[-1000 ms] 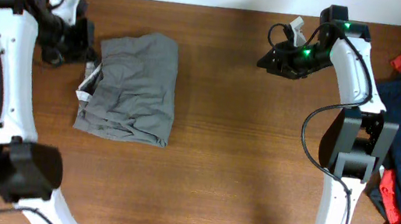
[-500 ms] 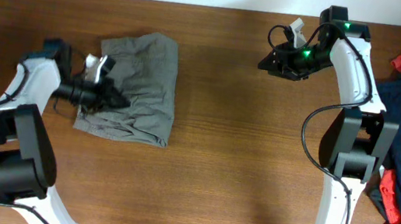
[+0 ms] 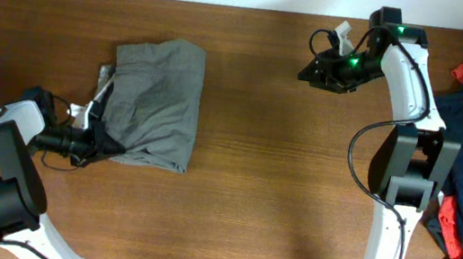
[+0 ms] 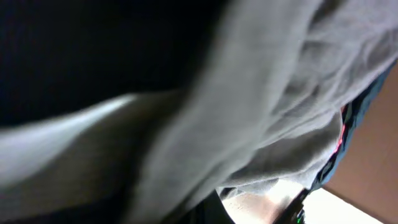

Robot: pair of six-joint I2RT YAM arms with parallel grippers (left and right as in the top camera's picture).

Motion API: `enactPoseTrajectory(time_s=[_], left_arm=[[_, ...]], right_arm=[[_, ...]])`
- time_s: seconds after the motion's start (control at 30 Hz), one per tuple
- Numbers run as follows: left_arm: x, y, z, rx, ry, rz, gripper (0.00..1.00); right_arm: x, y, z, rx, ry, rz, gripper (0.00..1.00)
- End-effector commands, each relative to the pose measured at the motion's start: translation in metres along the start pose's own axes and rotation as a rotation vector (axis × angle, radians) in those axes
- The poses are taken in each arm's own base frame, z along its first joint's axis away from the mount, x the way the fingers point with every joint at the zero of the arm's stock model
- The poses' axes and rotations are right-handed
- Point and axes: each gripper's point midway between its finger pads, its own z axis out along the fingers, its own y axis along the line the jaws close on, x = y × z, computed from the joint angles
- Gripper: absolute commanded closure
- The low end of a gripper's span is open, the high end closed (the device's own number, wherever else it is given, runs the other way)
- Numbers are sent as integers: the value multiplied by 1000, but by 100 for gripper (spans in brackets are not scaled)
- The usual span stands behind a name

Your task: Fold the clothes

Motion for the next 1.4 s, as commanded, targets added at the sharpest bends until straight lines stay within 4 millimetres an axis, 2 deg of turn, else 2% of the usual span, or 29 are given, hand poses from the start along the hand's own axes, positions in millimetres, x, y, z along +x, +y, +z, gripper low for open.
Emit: enactPoseTrajectory(time_s=[0.0,0.07,0.2,0.33,0.4,0.47,0.6,0.77,0.87,0.97,1.07,1.17,1.3,1.37], left_arm=[[-14,-9,-19,-56,-46,22,100],[-22,-28,-31,-63,-78,79,100],[-41,-82,-59,-75,-181,254,100],[-59,-127,-77,-83,-286,415,100],[-69,-137,-77,-84,-323,472,100],[-78,-138,-71,-80,-338,494,100],[-92,-122,-54,-76,-321,461,100],[-96,-105,-18,11,-243,442,100],[-108,-87,3,21,-235,436,99],[-121,-65,13,-10,-251,388,99],[-130,-37,10,-92,-274,346,99],[-139,-13,-5,-159,-313,310,98],[-150,3,-30,-167,-370,276,98],[-154,-2,-40,-132,-384,271,99]], right_arm=[[-3,10,-8,5,-17,-38,51],[-3,10,-8,5,-17,-38,51],[-4,10,-8,5,-18,-38,51],[-4,10,-8,5,-18,-38,51],[-4,10,-8,5,-18,-38,51],[-4,10,-8,4,-18,-38,50],[-3,10,-8,5,-15,-35,51],[-3,11,-8,-1,-17,-36,51],[-5,11,-8,-3,-22,-41,51],[-4,11,-8,-3,-21,-41,51],[-4,11,-8,-2,-21,-41,50],[-5,11,-8,-2,-22,-42,51],[-5,11,-8,-2,-22,-42,51],[-5,11,-8,-2,-22,-42,51]])
